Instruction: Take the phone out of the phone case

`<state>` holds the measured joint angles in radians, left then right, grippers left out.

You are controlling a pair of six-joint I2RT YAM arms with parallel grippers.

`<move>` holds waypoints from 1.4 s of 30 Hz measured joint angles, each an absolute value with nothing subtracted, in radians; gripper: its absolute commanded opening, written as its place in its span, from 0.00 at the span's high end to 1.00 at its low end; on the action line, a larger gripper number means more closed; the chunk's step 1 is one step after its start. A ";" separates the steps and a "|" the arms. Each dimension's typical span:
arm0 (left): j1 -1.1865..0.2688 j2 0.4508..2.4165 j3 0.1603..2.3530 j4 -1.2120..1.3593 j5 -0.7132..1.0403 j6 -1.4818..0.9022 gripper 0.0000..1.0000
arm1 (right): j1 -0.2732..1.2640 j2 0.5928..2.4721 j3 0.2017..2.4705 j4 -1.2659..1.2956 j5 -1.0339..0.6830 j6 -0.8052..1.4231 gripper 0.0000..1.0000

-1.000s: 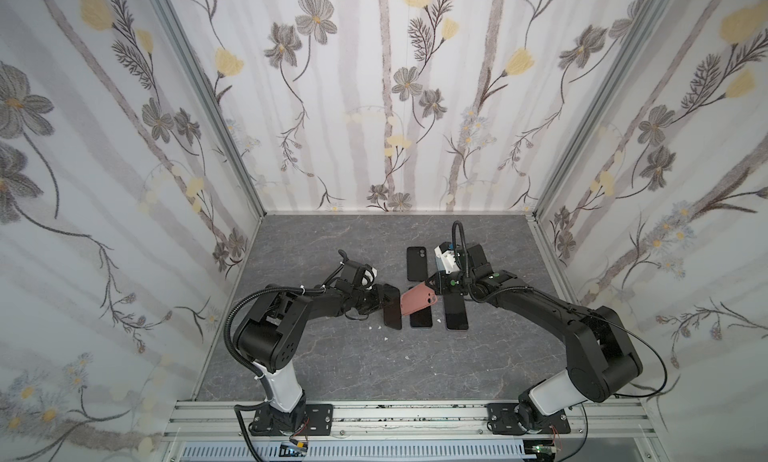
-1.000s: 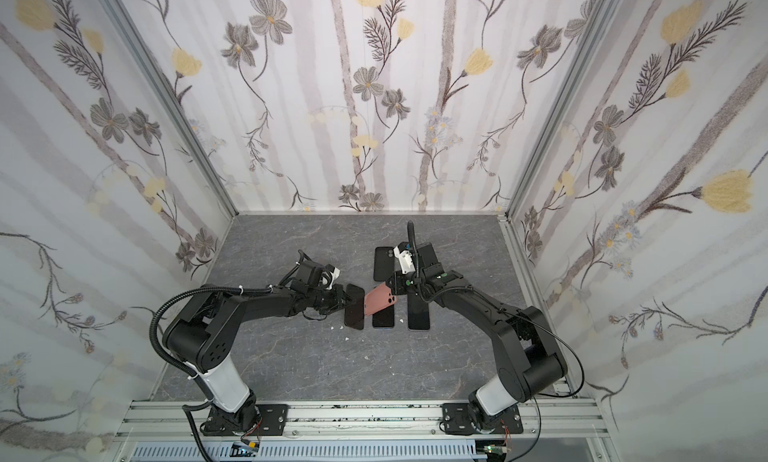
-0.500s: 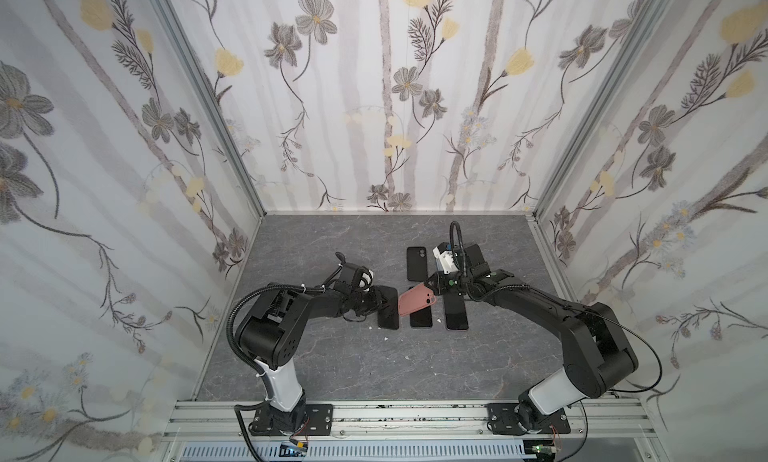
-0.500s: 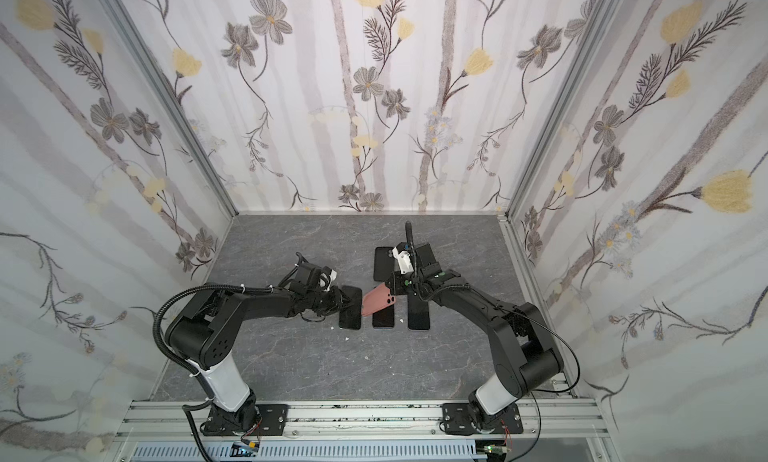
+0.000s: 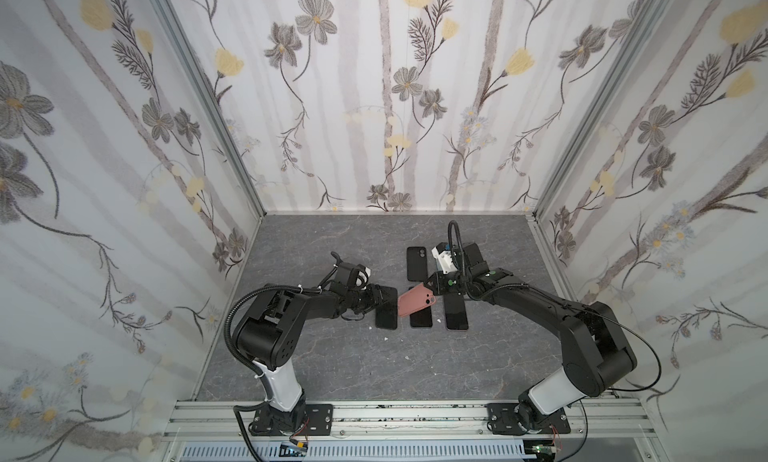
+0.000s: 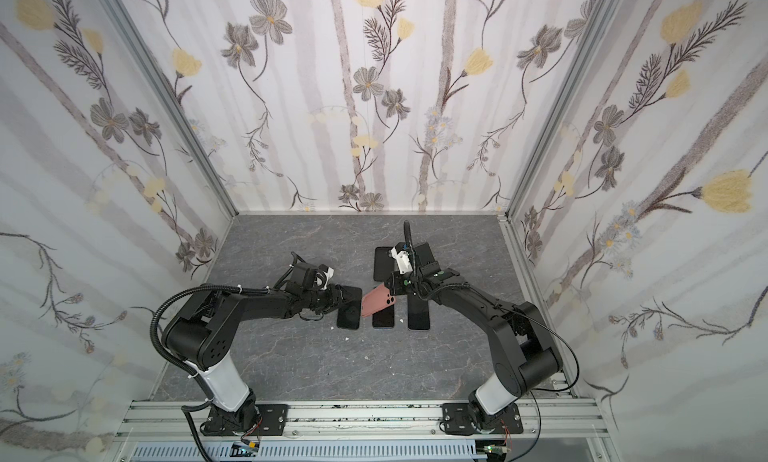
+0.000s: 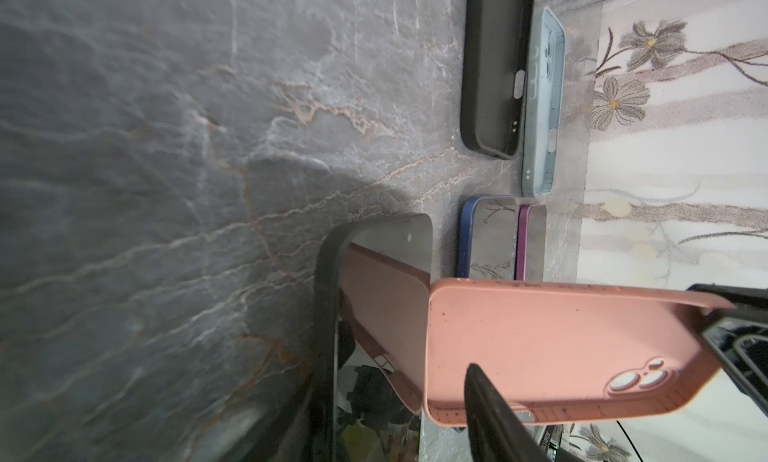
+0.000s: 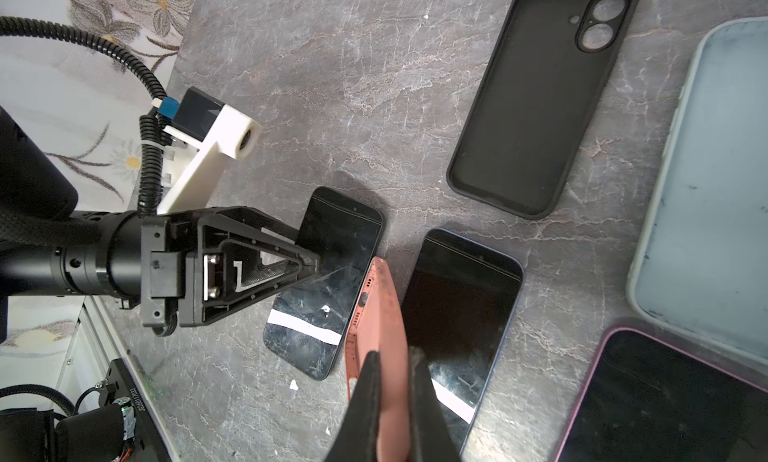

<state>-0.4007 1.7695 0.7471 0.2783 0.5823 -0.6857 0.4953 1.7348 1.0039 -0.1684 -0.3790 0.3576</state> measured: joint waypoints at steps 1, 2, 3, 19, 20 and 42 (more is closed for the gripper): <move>-0.398 1.767 0.744 0.281 0.575 -0.686 0.42 | 0.495 1.735 1.008 -0.176 -0.379 0.357 1.00; -0.397 1.764 0.741 0.283 0.569 -0.686 0.41 | 0.495 1.734 1.010 -0.180 -0.379 0.355 1.00; -0.395 1.759 0.737 0.283 0.559 -0.685 0.41 | 0.495 1.734 1.014 -0.187 -0.379 0.350 1.00; -0.382 1.330 0.758 -0.003 0.326 -0.524 0.25 | 0.484 1.551 1.194 -0.356 -0.405 0.221 1.00; -0.397 1.291 0.783 -0.017 0.315 -0.490 0.25 | 0.481 1.552 1.221 -0.382 -0.422 0.202 1.00; -0.732 1.253 1.011 -0.219 0.265 0.007 0.49 | 0.477 1.645 1.468 -0.816 -0.738 -0.034 1.00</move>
